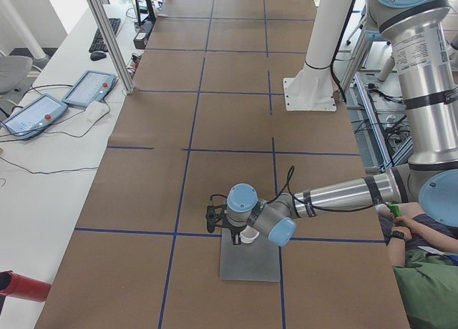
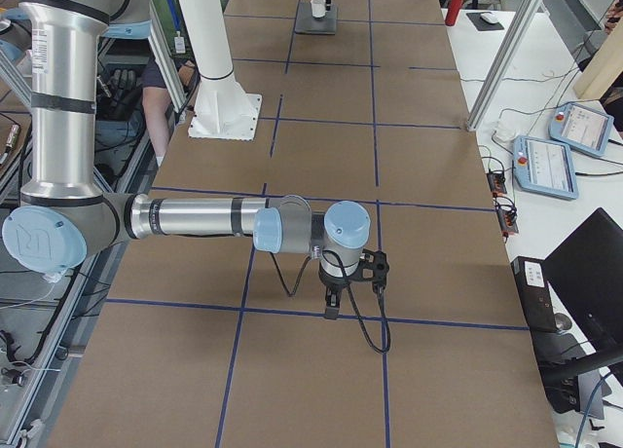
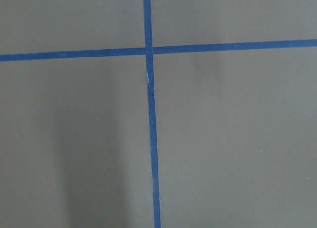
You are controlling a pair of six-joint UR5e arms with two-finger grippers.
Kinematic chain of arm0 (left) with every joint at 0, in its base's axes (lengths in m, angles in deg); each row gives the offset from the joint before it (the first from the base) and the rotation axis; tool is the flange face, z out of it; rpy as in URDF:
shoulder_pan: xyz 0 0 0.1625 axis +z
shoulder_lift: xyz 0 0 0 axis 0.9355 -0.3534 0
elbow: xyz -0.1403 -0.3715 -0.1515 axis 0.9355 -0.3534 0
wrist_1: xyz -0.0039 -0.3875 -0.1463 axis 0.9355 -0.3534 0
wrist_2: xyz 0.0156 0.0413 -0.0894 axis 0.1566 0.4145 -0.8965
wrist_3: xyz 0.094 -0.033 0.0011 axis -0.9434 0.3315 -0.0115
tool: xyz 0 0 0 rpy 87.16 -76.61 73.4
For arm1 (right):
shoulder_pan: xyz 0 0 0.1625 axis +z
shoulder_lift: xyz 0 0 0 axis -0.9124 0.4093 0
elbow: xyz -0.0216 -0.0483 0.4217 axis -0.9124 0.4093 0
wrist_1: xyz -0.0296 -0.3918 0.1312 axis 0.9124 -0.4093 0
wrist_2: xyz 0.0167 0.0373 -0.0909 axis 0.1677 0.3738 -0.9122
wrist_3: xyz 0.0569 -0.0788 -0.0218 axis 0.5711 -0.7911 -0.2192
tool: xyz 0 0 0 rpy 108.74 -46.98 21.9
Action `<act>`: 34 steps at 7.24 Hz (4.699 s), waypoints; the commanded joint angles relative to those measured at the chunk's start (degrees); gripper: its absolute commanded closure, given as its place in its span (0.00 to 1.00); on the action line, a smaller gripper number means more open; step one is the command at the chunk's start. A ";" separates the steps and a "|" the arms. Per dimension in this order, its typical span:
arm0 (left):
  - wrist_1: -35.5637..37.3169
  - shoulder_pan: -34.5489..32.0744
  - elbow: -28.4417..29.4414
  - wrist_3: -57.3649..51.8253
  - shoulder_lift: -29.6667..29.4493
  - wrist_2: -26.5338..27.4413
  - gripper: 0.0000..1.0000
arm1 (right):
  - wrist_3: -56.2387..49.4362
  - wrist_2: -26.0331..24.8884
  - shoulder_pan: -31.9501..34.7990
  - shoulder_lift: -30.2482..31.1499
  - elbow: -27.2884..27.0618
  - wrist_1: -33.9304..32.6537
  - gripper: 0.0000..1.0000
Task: Place cup on laptop
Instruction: 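Position the held cup above the silver laptop with the left gripper, then lower the cup onto the laptop lid and open the left gripper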
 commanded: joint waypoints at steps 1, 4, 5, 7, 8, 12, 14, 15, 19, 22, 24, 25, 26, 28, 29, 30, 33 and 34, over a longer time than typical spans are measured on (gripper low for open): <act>-0.01 0.06 0.04 -0.30 -0.60 -0.05 0.00 | 0.00 0.00 0.00 0.00 0.00 0.00 0.00; 0.34 0.06 -1.62 -0.21 -0.78 -0.49 0.00 | 0.00 0.00 0.00 0.00 0.00 0.00 0.00; 0.87 0.06 -3.72 -0.30 -1.04 -0.67 0.00 | 0.00 0.00 0.00 0.00 0.00 0.00 0.00; 9.08 -0.47 -6.89 -5.52 -3.93 -3.03 0.00 | 0.00 0.00 0.00 0.00 0.00 0.00 0.00; 12.09 -1.78 -8.21 -9.92 -4.03 -3.04 0.00 | 0.00 0.00 0.00 0.00 0.00 0.00 0.00; 30.87 -14.24 -11.91 -29.26 -6.99 -3.22 0.00 | 0.00 0.00 0.00 0.00 0.00 0.00 0.00; 43.53 -18.56 -16.01 -36.48 -8.33 -2.96 0.00 | 0.00 0.00 0.00 0.00 0.00 0.00 0.00; 46.98 -19.10 -18.83 -36.60 -7.47 -2.95 0.00 | 0.00 0.00 0.00 0.00 0.00 0.00 0.00; 52.99 -19.46 -19.91 -36.51 -7.19 -3.13 0.00 | 0.00 0.00 0.00 0.00 0.00 0.00 0.00; 52.29 -21.56 -18.78 -36.60 -4.83 -3.31 0.00 | 0.00 0.00 0.00 0.00 0.00 0.00 0.00; 51.77 -21.65 -17.28 -36.60 -4.82 -6.97 0.00 | 0.00 0.00 0.00 0.00 0.00 0.00 0.00; 51.59 -21.65 -17.27 -36.60 -5.08 -7.08 0.00 | 0.00 0.00 0.00 0.00 0.00 0.00 0.00; 51.59 -21.57 -16.58 -36.60 -5.78 -7.08 0.00 | 0.00 0.00 0.00 0.00 0.00 0.00 0.00; 51.50 -21.57 -16.48 -36.60 -6.14 -7.08 0.00 | 0.00 0.00 0.00 0.00 0.00 0.00 0.00; 51.50 -21.57 -16.92 -36.60 -6.14 -7.08 0.00 | 0.00 0.00 0.00 0.00 0.00 0.00 0.00; 51.59 -21.57 -17.09 -36.60 -6.14 -7.00 0.00 | 0.00 0.00 0.00 0.00 0.00 0.00 0.00; 51.59 -21.57 -17.45 -36.69 -6.14 -6.91 0.00 | 0.00 0.00 0.00 0.00 0.00 0.00 0.00; 51.33 -21.57 -17.45 -36.69 -6.14 -6.56 0.00 | 0.09 0.00 0.00 0.00 0.00 0.00 0.00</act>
